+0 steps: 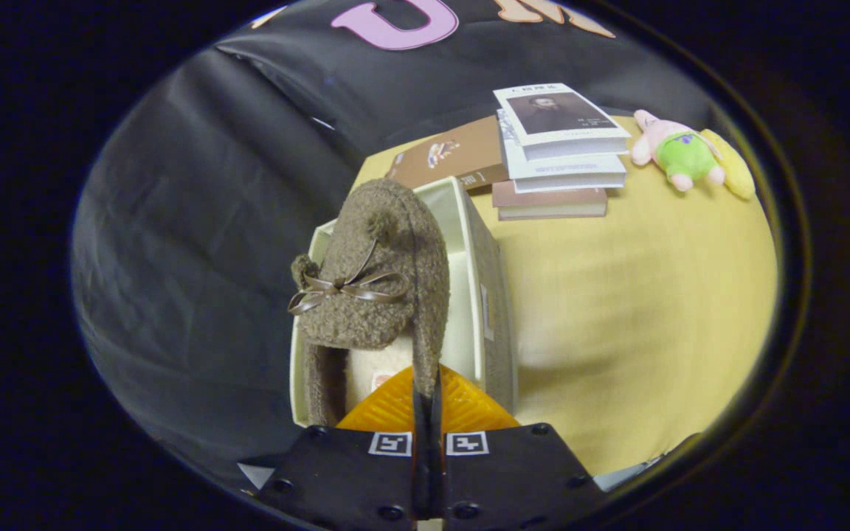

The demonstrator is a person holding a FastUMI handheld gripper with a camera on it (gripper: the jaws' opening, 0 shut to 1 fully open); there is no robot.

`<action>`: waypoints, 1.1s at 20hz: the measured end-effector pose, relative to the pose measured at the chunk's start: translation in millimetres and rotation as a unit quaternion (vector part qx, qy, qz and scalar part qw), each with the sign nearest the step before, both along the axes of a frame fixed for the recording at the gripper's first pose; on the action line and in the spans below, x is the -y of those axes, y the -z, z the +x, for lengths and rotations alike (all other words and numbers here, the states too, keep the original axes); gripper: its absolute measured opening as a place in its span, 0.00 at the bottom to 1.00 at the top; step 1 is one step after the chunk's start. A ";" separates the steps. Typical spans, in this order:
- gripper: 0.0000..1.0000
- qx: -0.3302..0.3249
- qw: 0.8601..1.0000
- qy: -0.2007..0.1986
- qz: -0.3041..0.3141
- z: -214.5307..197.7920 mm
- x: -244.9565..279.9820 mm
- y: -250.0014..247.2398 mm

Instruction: Open the storage box then place both shoes into the box .Put the left shoe in first, then the right shoe, with the right side of both shoes facing outward in a uniform manner.

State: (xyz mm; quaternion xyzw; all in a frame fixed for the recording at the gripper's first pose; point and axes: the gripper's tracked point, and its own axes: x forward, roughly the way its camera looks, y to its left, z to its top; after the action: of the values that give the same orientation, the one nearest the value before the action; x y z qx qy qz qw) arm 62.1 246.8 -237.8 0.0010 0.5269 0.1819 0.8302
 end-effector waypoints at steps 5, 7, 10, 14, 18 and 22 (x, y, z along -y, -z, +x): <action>0.03 0.024 0.998 -0.026 -0.052 -0.9 -8.0 13.1; 0.09 0.029 0.998 -0.025 -0.053 -1.2 -9.6 13.7; 0.17 0.033 0.999 -0.016 -0.021 -1.2 -17.2 -1.4; 0.59 0.045 0.998 -0.007 0.033 -4.8 -22.8 -33.7; 1.00 0.080 0.996 -0.005 0.050 -2.7 -6.7 -59.1; 1.00 0.153 0.987 0.010 0.054 13.5 33.3 -95.7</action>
State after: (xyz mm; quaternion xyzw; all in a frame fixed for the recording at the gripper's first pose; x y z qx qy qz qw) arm 75.7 213.5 -142.2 0.0232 0.3826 0.2001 0.9017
